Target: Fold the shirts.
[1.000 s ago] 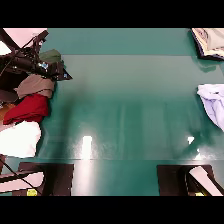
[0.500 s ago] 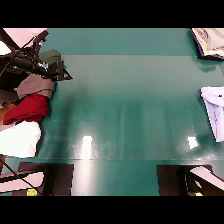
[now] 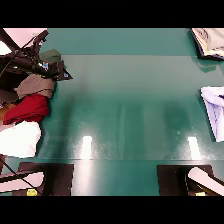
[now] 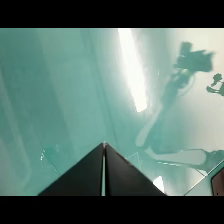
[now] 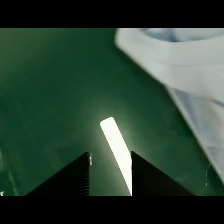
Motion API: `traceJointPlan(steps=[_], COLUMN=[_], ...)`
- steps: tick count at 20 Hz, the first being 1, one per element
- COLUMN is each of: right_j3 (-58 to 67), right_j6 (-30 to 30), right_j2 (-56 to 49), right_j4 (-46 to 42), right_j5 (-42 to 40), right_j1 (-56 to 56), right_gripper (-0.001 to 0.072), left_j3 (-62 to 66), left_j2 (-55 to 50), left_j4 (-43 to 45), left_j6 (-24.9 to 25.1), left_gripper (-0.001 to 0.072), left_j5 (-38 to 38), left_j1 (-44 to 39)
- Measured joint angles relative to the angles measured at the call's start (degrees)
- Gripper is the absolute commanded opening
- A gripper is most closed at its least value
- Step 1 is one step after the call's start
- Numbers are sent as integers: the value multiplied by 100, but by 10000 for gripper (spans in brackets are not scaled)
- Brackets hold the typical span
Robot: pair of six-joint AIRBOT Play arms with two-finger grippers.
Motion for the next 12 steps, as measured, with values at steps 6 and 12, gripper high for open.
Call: traceJointPlan(steps=[6,12], right_j3=[28,28], right_j6=[15,13], right_j2=[-2,-2], right_j4=[92,116], right_j5=[-20,-17], right_j1=[1626,2081], right_gripper=[13,13], left_j3=[0,0], left_j2=[-2,-2], left_j4=[-2,-2], left_j6=[0,0], left_gripper=[22,22], left_j5=[125,164], left_j1=[0,0])
